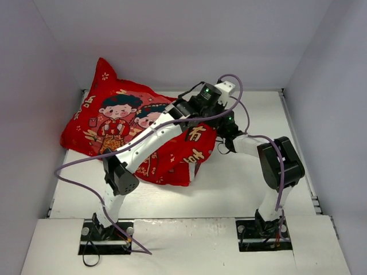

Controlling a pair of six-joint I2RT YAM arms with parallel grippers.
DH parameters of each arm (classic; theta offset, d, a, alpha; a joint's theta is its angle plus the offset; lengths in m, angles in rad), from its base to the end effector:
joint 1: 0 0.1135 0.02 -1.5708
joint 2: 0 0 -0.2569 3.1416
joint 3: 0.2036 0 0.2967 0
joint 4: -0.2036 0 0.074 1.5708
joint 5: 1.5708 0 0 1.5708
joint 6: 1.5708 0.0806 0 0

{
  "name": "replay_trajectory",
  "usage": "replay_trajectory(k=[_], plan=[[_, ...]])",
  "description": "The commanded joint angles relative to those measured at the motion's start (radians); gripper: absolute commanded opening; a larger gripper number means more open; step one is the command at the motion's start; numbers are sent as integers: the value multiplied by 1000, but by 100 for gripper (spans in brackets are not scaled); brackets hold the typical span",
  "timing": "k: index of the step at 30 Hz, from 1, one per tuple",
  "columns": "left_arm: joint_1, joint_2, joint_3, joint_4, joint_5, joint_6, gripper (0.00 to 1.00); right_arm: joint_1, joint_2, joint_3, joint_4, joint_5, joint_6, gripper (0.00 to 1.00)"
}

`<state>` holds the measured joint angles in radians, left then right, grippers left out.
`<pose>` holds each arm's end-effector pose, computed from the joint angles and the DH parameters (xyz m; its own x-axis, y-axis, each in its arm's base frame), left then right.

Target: Put the pillow into the pillowcase

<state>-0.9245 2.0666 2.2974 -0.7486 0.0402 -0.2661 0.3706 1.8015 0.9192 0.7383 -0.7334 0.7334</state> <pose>0.3260 -0.4375 0.3878 -0.5029 0.2303 -0.8331 0.7115 0.6576 -0.2477 0.3926 0.2104 0.1581 -0.6928 0.2643 -0.6709 -0.5691 0.3710 0.7338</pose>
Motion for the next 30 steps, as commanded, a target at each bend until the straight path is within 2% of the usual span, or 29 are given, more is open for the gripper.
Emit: replay_trajectory(k=[1, 3, 5, 6, 7, 8, 9, 10, 14, 17, 19, 23, 27, 30], plan=[[-37, -108, 42, 167, 197, -88, 0, 82, -4, 84, 223, -42, 60, 0], [-33, -144, -12, 196, 190, -96, 0, 79, 24, 70, 239, -35, 66, 0], [-28, -174, -100, 216, 158, -90, 0, 71, 33, 61, 234, -34, 61, 16], [-22, -210, -128, 215, 95, -84, 0, 51, 29, 52, 231, -34, 54, 22], [-19, -232, -162, 216, 43, -52, 0, 39, 21, 44, 219, -31, 43, 32], [-19, -255, -229, 216, -15, -29, 0, 24, 0, 38, 170, -29, 25, 37], [-17, -298, -260, 210, -137, 10, 8, -5, -13, 29, 142, -24, -24, 43], [-14, -344, -320, 210, -217, 22, 31, -22, -39, 29, 75, -12, -69, 48], [-17, -460, -479, 210, -310, 36, 72, -93, -105, 24, -26, 12, -124, 52], [-48, -546, -626, 213, -344, 1, 75, -122, -122, 41, -76, 20, -157, 53], [-108, -598, -693, 210, -397, -7, 75, -125, -123, 56, -105, 31, -169, 54], [-161, -648, -826, 203, -372, -122, 75, -125, -116, 73, -123, 46, -170, 55], [-185, -628, -918, 154, -382, -278, 75, -124, -102, 90, -131, 52, -158, 55], [-188, -606, -958, 137, -396, -329, 75, -128, -91, 113, -148, 68, -147, 55]])
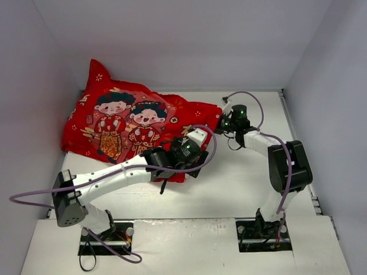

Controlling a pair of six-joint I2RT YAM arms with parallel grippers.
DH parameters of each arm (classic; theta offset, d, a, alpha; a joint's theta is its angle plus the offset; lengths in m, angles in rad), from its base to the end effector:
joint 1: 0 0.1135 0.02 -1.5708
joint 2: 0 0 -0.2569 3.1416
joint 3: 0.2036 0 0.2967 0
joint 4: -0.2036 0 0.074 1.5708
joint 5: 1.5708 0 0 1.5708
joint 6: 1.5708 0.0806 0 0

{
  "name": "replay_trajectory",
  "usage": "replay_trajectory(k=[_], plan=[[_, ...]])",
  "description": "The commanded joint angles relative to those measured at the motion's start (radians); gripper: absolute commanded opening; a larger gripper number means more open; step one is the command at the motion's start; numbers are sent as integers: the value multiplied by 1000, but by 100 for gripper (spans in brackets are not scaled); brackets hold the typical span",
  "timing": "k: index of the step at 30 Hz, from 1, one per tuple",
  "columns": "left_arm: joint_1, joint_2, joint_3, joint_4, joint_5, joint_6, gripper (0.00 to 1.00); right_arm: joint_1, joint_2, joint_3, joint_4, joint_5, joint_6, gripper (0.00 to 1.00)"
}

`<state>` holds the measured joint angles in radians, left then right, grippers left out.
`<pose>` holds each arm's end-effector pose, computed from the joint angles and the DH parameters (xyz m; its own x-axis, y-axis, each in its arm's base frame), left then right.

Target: Put the pillow into the pillowcase

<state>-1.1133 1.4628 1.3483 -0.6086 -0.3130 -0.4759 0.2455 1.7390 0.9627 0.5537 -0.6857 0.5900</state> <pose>0.1993 -0.3486 0.2956 -0.6041 0.2403 -0.7598 0.5342 0.8296 -0.1624 0.4196 0.1578 0.1759 -0.6159 0.2896 -0.7327 -0.5350 0.5290 0.6588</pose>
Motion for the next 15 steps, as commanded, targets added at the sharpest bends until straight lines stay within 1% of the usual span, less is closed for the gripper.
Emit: replay_trajectory(k=[1, 3, 6, 7, 10, 11, 13, 15], plan=[[1, 1, -18, -6, -54, -127, 74, -6, -29, 79, 13, 25, -2, 55], [3, 13, -32, -8, -83, -145, 75, -12, -35, 106, -27, 72, -30, 54], [6, 34, -41, -11, -121, -165, 75, -14, -55, 137, -205, 194, -114, 50], [7, 47, -44, -11, -141, -167, 74, -14, -62, 128, -222, 278, -130, 50], [38, 71, -52, -17, -140, -185, 74, -18, -96, 71, -264, 386, -141, 50], [46, 76, -57, -17, -127, -190, 74, -20, -104, 55, -262, 390, -139, 50], [61, 85, -58, -17, -107, -197, 71, -22, -118, 30, -264, 393, -140, 50], [61, 91, -63, -14, -104, -196, 57, -22, -127, 19, -265, 391, -139, 51]])
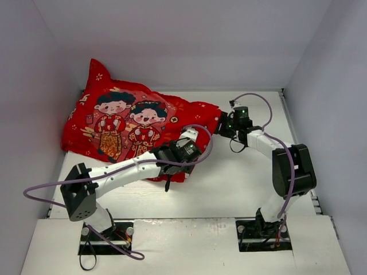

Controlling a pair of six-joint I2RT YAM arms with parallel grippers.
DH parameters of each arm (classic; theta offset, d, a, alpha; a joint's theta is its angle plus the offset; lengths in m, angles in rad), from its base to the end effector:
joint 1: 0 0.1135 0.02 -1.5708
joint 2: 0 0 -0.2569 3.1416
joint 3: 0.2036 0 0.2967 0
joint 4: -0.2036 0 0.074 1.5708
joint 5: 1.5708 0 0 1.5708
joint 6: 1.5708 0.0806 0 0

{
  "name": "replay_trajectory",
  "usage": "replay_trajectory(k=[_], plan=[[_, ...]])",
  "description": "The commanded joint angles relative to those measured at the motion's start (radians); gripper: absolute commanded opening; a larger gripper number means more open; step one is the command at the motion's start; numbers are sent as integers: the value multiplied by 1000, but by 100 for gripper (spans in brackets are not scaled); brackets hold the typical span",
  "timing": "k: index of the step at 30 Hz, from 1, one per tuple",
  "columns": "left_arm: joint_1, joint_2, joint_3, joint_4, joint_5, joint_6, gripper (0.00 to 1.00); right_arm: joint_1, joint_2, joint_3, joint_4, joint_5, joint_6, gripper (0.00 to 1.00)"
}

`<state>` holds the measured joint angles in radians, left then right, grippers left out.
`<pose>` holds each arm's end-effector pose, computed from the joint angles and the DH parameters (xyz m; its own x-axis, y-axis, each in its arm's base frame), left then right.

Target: Put the pillow into the pillowcase

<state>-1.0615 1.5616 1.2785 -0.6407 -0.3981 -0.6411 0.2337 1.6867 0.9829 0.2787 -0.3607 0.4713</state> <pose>0.2237 -0.3364 0.2285 -0.7250 0.1675 -0.6681 0.3210 0.9403 -0.1126 0.4275 0.1310 0.1648 -0.5979 0.2944 -0.7456 -0.2896 0.7880 0.5433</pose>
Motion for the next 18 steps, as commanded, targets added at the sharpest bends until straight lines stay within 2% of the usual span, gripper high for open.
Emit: replay_trajectory(k=[1, 2, 3, 9, 11, 12, 13, 18], plan=[[9, 0, 4, 15, -18, -25, 50, -10, -76, -3, 10, 65, -20, 51], [9, 5, 1, 15, -16, -25, 40, -10, -82, -3, 10, 63, -22, 51], [9, 14, -5, 13, -15, -25, 37, -10, -85, -3, 11, 65, -20, 51], [9, 35, -4, 16, 15, -28, 35, -10, -93, 7, 8, 63, -22, 52], [12, 37, -1, 18, -1, -14, 19, -10, -97, 10, 8, 60, -22, 52], [18, 43, 5, 18, -10, -2, 3, -10, -96, 11, 8, 51, -26, 52], [37, 48, 13, 16, -10, 27, 0, -10, -99, 14, 7, 34, -31, 51], [129, 45, 86, 33, -22, 170, 0, 3, -148, 13, 7, -110, -72, 48]])
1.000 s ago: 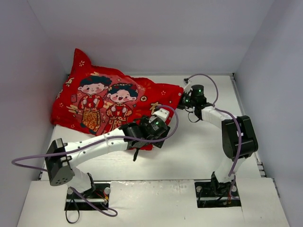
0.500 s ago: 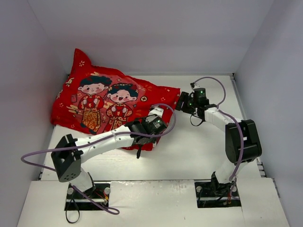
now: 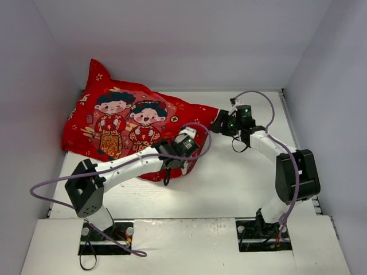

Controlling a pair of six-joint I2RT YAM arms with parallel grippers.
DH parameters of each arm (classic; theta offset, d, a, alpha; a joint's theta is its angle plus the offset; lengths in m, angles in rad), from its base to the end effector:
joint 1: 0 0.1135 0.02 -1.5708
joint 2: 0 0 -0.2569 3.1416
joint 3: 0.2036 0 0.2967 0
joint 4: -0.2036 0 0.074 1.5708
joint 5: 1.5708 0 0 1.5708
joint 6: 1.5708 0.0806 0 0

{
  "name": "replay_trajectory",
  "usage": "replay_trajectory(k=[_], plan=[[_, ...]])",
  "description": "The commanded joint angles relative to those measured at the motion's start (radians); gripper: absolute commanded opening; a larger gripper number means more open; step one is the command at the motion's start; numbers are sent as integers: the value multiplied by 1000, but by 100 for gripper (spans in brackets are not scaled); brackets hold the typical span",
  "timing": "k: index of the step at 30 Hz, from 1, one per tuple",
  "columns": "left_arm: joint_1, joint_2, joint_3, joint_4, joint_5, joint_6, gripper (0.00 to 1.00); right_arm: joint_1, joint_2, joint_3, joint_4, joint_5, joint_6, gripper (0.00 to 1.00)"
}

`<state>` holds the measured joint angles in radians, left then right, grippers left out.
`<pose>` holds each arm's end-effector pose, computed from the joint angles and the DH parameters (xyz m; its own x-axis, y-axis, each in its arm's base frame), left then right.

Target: Put the pillow into the pillowcase

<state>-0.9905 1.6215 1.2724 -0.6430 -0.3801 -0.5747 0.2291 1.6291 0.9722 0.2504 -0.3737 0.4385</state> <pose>0.2487 -0.3248 0.2024 -0.7469 0.2187 -0.6279 0.3090 0.9504 -0.0366 0.4205 0.1283 0.1811 -0.5770 0.2713 -0.7703 -0.3236 0.7901 0.5207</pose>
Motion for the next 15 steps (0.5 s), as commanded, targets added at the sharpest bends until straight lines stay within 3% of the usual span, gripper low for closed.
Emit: replay_trajectory(k=[1, 7, 9, 10, 11, 13, 15], plan=[[97, -18, 102, 43, -42, 172, 0, 12, -112, 11, 35, -109, -43, 47], [233, -101, 104, 146, 43, 312, 0, 39, -175, -49, 36, -146, -60, 47], [231, -130, 87, 137, 76, 279, 22, 39, -187, -56, 33, -163, -55, 47], [228, -174, 50, 131, 119, 239, 49, 39, -193, -61, 33, -171, -53, 47], [219, -201, 26, 118, 141, 199, 59, 41, -201, -69, 33, -174, -52, 48], [191, -267, -48, 111, 156, 73, 67, 41, -222, -76, 33, -174, -53, 48], [119, -291, -76, 98, 135, -9, 67, 39, -235, -84, 32, -175, -52, 48]])
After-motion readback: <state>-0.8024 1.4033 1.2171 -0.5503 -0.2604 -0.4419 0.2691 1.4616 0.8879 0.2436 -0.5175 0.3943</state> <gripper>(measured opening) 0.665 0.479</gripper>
